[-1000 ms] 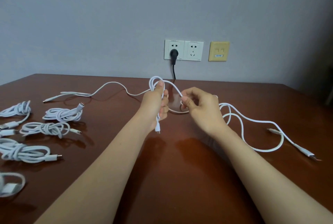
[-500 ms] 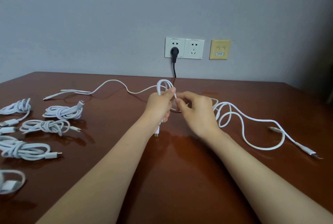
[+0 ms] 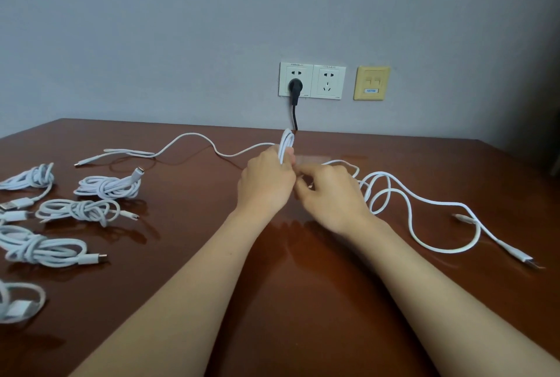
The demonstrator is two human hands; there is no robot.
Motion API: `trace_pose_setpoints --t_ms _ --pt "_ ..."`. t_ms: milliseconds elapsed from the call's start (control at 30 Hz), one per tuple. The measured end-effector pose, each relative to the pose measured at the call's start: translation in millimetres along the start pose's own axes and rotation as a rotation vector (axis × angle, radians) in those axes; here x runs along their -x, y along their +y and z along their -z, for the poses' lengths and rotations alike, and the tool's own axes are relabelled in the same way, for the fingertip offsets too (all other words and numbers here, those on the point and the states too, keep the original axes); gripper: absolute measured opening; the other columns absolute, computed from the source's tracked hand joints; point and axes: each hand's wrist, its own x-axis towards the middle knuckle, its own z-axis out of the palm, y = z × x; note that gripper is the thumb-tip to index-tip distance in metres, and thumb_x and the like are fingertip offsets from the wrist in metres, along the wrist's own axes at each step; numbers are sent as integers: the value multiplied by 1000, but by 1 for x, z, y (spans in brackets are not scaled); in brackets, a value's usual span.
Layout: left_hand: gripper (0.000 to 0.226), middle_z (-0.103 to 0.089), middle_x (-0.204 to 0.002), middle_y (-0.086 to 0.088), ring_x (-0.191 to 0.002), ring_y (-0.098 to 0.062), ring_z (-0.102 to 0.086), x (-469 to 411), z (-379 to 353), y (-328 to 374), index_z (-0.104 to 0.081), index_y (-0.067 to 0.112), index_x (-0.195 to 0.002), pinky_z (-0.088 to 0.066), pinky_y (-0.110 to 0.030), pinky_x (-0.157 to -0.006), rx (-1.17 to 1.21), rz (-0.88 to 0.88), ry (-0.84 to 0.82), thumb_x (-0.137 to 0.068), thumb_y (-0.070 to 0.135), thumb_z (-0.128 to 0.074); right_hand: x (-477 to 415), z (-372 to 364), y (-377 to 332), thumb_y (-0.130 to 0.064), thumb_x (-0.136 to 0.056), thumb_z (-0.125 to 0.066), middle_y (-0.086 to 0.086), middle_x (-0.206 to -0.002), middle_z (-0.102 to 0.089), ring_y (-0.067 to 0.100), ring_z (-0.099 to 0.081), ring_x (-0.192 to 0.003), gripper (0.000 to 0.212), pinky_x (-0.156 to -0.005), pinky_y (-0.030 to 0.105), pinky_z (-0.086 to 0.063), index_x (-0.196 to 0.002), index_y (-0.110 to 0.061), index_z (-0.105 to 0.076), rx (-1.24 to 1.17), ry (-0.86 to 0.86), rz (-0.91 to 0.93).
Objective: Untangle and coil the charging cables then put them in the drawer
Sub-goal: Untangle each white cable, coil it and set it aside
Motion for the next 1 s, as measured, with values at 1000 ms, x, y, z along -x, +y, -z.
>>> trace_pose_setpoints --t_ms 1000 --pt "31 -50 -67 3 -49 -13 -30 -14 31 0 -40 18 -72 -27 -12 -36 959 566 100 -101 22 -32 -2 25 2 -23 -87 -61 -19 -55 -54 2 -51 -62 34 -63 23 -35 -57 -38 -52 -211 -5 -21"
